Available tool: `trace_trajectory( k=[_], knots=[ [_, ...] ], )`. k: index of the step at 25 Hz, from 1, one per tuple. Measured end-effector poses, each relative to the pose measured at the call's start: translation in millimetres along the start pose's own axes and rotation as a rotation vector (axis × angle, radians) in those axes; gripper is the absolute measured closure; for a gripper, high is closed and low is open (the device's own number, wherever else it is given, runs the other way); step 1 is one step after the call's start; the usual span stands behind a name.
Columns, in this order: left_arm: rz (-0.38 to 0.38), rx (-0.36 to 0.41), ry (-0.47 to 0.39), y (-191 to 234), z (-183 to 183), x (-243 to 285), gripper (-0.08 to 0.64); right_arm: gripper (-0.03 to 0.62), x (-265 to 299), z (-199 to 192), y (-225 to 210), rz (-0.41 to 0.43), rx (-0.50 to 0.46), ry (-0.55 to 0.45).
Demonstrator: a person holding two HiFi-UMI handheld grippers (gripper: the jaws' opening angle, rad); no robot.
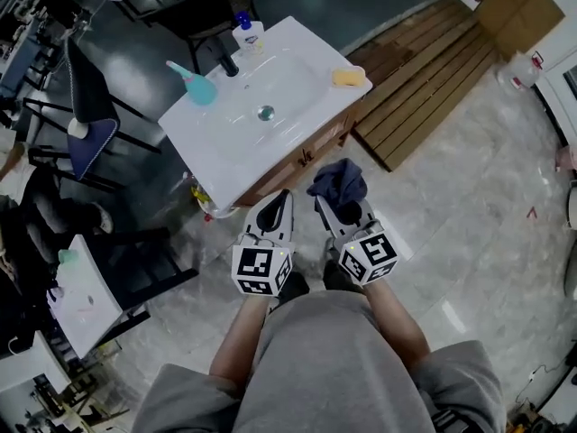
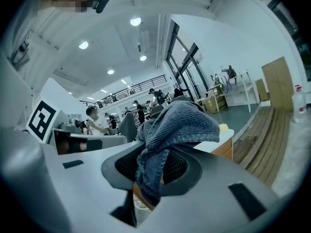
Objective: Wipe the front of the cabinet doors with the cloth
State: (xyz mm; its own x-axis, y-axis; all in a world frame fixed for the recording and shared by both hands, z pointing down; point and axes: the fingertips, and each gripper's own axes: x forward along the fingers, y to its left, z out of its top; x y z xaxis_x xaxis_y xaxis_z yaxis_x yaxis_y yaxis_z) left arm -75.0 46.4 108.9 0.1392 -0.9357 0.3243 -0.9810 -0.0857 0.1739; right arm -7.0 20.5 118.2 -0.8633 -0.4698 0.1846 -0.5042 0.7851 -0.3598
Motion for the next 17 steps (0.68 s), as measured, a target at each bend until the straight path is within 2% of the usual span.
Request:
trace_trajectory(
  k=[11, 17],
  knots=[
    [-0.07, 0.038, -0.053, -12, 27, -31, 0.554, 0.506, -25, 42, 29, -0.024, -0.086, -0.083],
    [-0.1, 0.071, -0.096, -17, 37, -44, 0.553, 0.506, -29, 52, 44, -0.03, -0.103, -0.125]
  ],
)
